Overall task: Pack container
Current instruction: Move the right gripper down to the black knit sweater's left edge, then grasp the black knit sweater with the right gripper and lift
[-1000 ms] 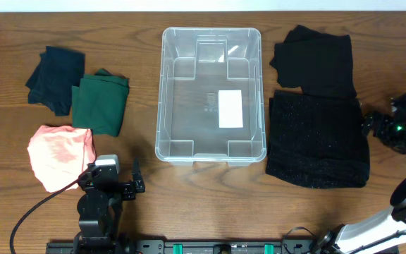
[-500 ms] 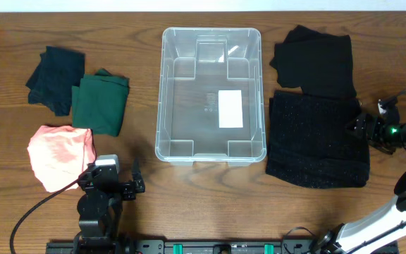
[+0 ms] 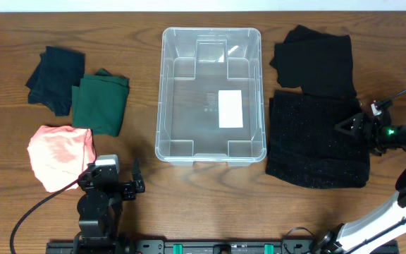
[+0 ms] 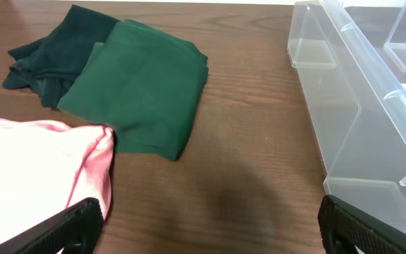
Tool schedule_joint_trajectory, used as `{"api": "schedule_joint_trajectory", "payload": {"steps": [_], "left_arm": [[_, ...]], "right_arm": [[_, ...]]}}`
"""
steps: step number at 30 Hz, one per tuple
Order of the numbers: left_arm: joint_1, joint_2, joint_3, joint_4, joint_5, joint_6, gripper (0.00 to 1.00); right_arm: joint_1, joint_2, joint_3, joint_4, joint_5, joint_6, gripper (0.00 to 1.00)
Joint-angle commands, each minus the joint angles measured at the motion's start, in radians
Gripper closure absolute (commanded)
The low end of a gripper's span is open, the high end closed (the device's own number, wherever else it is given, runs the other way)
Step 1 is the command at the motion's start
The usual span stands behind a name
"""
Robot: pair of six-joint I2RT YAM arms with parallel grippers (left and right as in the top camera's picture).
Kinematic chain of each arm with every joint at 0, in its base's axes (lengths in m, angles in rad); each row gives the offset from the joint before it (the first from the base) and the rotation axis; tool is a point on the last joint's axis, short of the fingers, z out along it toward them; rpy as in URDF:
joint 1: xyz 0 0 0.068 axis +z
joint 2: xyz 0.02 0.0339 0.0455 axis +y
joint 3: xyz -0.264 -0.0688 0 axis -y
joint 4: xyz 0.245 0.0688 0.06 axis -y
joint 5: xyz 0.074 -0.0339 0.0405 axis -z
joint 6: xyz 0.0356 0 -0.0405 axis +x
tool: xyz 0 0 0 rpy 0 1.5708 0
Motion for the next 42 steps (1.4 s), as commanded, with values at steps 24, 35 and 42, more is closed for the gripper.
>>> {"api": "schedule_joint_trajectory", "payload": {"steps": [24,35,42], "left_arm": [[0.003,-0.006,-0.018,-0.002,-0.002,-0.005,0.02],[0.003,-0.006,-0.018,-0.002,-0.002,-0.005,0.02],[0.003,-0.006,-0.018,-0.002,-0.002,-0.005,0.02]], "right_arm": [[0.027,0.041,-0.074,-0.004,0.074,0.144,0.86],[0.027,-0.196,-0.045,-0.005,-0.062,0.183,0.99],[0.027,-0.462,-0.044,0.116,-0.217,0.370,0.99]]}}
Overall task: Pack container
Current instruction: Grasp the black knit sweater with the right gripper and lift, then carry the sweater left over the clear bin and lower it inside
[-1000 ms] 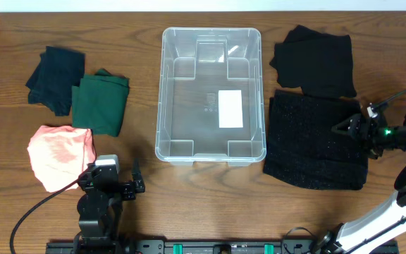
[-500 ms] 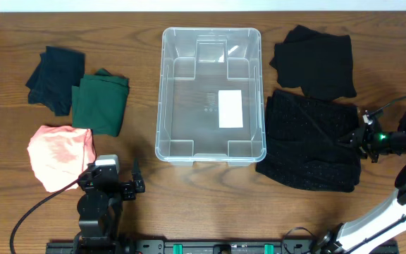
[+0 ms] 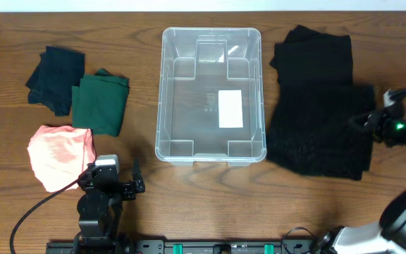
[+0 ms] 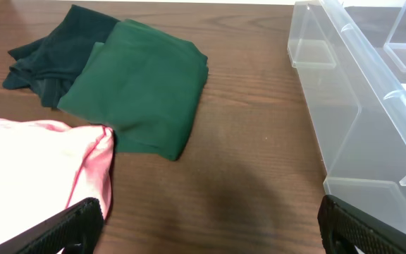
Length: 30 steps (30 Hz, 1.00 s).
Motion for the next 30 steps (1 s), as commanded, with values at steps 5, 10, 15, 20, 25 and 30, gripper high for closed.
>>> {"api": "schedule_joint_trajectory", "payload": {"steps": [5,10,15,20,25,30], "left_arm": [[0.003,-0.006,-0.018,-0.003,-0.001,-0.005,0.02],[0.003,-0.006,-0.018,-0.003,-0.001,-0.005,0.02],[0.003,-0.006,-0.018,-0.003,-0.001,-0.005,0.02],[0.003,-0.006,-0.018,-0.003,-0.001,-0.005,0.02],[0.003,-0.006,-0.018,-0.003,-0.001,-0.005,0.02],[0.003,-0.006,-0.018,-0.003,-0.001,-0.005,0.02]], "right_arm": [[0.014,-0.252,0.017,0.189,-0.179,0.351,0.99],[0.079,-0.367,0.017,0.511,-0.264,0.653,0.99],[0.232,-0.411,0.017,0.882,-0.260,0.876,0.99],[0.430,-0.407,0.017,1.181,-0.156,0.968,0.99],[0.598,-0.400,0.017,1.239,-0.027,0.973,0.99],[0.756,-0.359,0.017,1.239,0.036,0.930,0.99]]}}
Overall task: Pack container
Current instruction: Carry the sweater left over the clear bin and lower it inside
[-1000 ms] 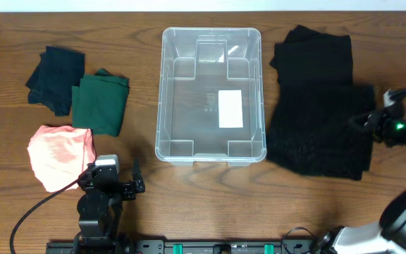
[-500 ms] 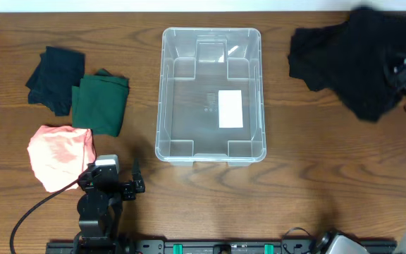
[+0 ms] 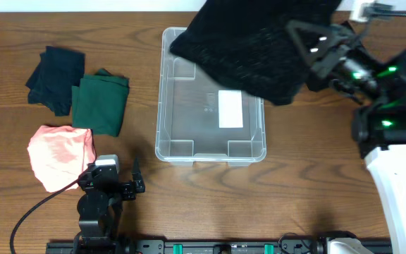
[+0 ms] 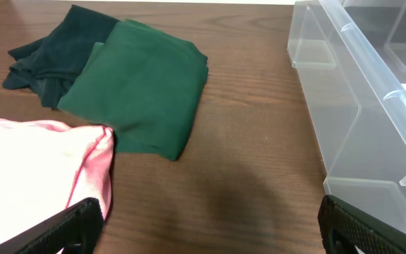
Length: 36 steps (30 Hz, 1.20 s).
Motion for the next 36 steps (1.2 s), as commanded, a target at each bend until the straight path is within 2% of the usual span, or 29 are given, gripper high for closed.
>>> {"api": "schedule_joint_trajectory", "payload": {"steps": [1,7,16,23,26,34,36], "left_arm": [[0.003,-0.006,-0.018,-0.002,-0.002,-0.005,0.02],[0.003,-0.006,-0.018,-0.002,-0.002,-0.005,0.02],[0.003,-0.006,-0.018,-0.002,-0.002,-0.005,0.02],[0.003,-0.006,-0.018,-0.002,-0.002,-0.005,0.02],[0.003,-0.006,-0.018,-0.002,-0.002,-0.005,0.02],[0.003,-0.006,-0.018,-0.002,-0.002,-0.005,0.02],[0.003,-0.006,-0.018,-0.002,-0.002,-0.005,0.02]], "right_arm": [[0.101,0.023,0.029,0.028,0.123,-0.035,0.99],[0.219,0.174,0.029,0.029,0.196,-0.082,0.99],[0.223,0.456,0.029,0.080,0.174,-0.094,0.99],[0.232,0.549,0.029,0.114,0.125,-0.050,0.99],[0.249,0.544,0.029,0.258,0.046,0.019,0.99],[0.279,0.523,0.029,0.775,-0.123,0.337,0.99],[0.278,0.521,0.029,0.833,-0.133,0.379,0.99]]}}
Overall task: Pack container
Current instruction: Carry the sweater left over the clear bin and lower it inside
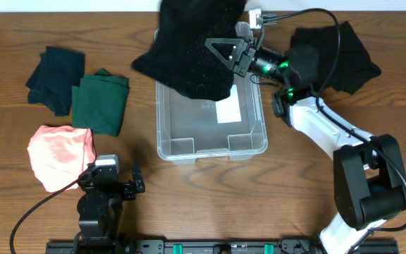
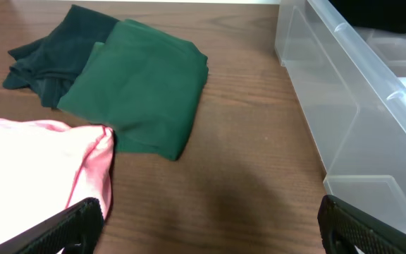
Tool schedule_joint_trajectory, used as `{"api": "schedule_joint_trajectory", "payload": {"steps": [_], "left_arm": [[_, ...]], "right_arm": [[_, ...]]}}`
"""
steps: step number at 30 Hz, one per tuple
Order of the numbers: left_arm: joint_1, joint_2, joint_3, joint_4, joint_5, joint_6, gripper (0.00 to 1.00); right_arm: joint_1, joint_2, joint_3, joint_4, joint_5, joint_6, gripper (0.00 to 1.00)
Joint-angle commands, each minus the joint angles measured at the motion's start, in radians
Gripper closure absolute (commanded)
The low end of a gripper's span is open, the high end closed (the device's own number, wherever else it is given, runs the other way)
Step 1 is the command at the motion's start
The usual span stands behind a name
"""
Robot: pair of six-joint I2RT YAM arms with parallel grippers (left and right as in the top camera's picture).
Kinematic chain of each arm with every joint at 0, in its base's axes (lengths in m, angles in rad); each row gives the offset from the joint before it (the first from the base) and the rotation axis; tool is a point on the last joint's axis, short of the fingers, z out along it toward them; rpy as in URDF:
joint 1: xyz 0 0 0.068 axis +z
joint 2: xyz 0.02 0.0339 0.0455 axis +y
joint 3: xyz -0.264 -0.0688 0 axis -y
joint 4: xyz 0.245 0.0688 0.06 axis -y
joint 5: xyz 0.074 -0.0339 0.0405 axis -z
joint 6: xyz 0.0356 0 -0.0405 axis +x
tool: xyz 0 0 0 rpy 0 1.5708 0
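The clear plastic container (image 1: 249,144) stands mid-table, its near wall (image 2: 358,113) showing in the left wrist view. My right gripper (image 1: 218,48) is shut on a black speckled cloth (image 1: 185,53), which hangs over the container's back left part and hides that corner. Low at the front left, my left gripper (image 1: 134,185) is open over bare wood, with nothing between its wide-apart fingers (image 2: 80,220). The cloth's lower end is hidden from me, so whether it touches the container floor is unclear.
A second black cloth (image 1: 333,53) lies right of the container, under the right arm. On the left lie a green folded cloth (image 1: 101,104), a dark teal cloth (image 1: 55,77) and a pink cloth (image 1: 60,155), all seen in the left wrist view too.
My right gripper has moved left with the black speckled cloth, from over the container's back right to its back left. The container has shifted slightly. The left arm has not moved.
The speckled cloth first lay flat right of the container with my right gripper at its right edge. Then it was drawn up and bunched there. Then it hung high over the container's back, and now over the back left part.
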Motion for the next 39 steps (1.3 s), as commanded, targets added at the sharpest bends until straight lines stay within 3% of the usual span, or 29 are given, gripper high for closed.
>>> {"api": "schedule_joint_trajectory", "payload": {"steps": [1,5,13,25,27,29,30,36,39], "left_arm": [[0.003,-0.006,-0.018,-0.003,-0.001,-0.005,0.02],[0.003,-0.006,-0.018,-0.002,-0.001,-0.005,0.02],[0.003,-0.006,-0.018,-0.002,-0.001,-0.005,0.02],[0.003,-0.006,-0.018,-0.003,-0.001,-0.005,0.02],[0.003,-0.006,-0.018,-0.003,-0.001,-0.005,0.02],[0.003,-0.006,-0.018,-0.003,-0.001,-0.005,0.02],[0.003,-0.006,-0.018,-0.003,-0.001,-0.005,0.02],[0.003,-0.006,-0.018,-0.003,-0.001,-0.005,0.02],[0.003,-0.006,-0.018,-0.003,-0.001,-0.005,0.02]], "right_arm": [[0.008,-0.053,0.034,0.060,-0.074,0.150,0.99],[0.000,-0.053,0.034,-0.107,-0.129,0.064,0.99],[-0.023,-0.053,0.034,-0.667,-0.009,-0.356,0.99],[-0.024,-0.053,0.034,-0.994,0.208,-0.628,0.96],[-0.023,-0.053,0.034,-1.009,0.229,-0.673,0.86],[-0.022,-0.053,0.034,-1.015,0.246,-0.699,0.48],[-0.022,-0.053,0.034,-1.016,0.246,-0.704,0.37],[-0.026,-0.056,0.034,-0.995,0.241,-0.703,0.01],[-0.037,-0.079,0.037,-0.956,0.211,-0.702,0.01]]}}
